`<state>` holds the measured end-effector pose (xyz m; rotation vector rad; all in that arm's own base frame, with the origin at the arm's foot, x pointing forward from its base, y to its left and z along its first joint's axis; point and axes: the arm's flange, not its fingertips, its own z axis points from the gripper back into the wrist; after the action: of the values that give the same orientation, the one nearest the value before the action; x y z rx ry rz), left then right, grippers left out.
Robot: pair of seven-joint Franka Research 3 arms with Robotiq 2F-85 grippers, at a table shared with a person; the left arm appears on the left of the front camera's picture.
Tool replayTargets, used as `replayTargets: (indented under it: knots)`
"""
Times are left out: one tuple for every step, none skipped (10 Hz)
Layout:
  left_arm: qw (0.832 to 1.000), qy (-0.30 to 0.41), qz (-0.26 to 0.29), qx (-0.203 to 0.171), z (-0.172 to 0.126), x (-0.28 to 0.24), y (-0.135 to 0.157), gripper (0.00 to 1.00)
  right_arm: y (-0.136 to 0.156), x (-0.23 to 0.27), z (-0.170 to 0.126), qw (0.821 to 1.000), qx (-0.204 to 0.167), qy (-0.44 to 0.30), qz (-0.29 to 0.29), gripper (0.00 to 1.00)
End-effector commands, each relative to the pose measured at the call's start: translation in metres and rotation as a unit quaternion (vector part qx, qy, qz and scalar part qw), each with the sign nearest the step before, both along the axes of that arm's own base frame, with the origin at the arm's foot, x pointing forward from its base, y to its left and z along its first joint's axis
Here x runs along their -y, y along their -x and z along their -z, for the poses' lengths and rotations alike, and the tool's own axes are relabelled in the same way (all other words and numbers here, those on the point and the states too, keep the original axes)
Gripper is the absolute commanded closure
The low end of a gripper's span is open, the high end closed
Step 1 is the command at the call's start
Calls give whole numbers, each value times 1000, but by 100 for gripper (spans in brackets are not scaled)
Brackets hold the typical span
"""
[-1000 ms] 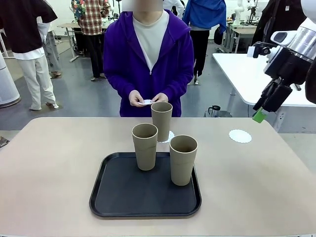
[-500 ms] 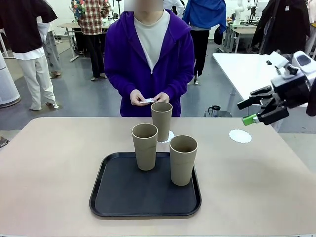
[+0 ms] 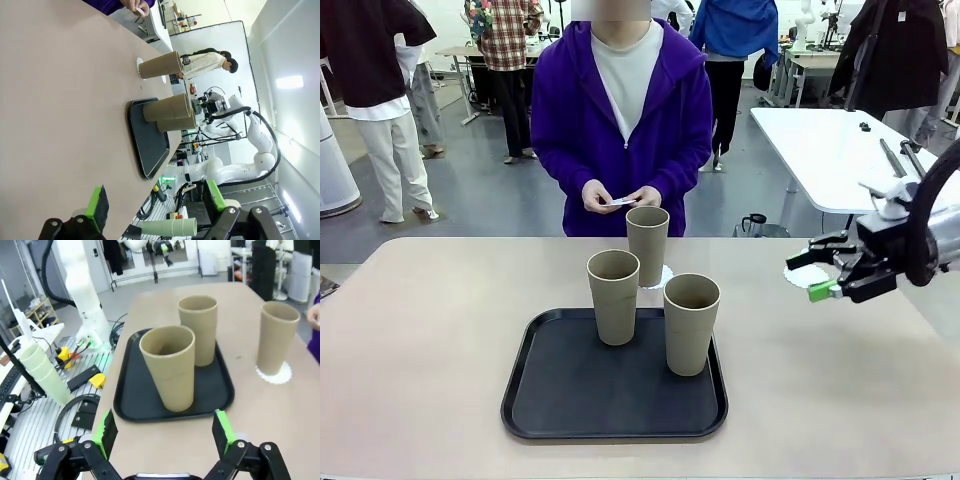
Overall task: Place coasters on the table and set cups on them.
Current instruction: Take one Reusable plastic cup from the Flat Tray and place it on a coaster set by the human.
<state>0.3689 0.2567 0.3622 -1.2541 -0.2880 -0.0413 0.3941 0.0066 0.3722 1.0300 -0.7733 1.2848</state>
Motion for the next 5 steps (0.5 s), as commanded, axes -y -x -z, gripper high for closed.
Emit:
replayTargets:
  knots:
    - [1000, -1, 0, 0, -2, -2, 0, 0, -4, -8, 20, 1000, 3, 25, 1, 0]
    - [1000, -1, 0, 0, -2, -2, 0, 0, 0, -13, 25, 999, 17, 45, -1, 0]
    - [1000, -1, 0, 0, -2, -2, 0, 0, -2, -5, 14, 1000, -9, 10, -4, 0]
    - [1000, -1, 0, 0, -2, -2, 0, 0, -2, -5, 14, 1000, -9, 10, -4, 0]
    - [1000, -1, 0, 0, -2, -2, 0, 0, -2, -5, 14, 1000, -9, 10, -4, 0]
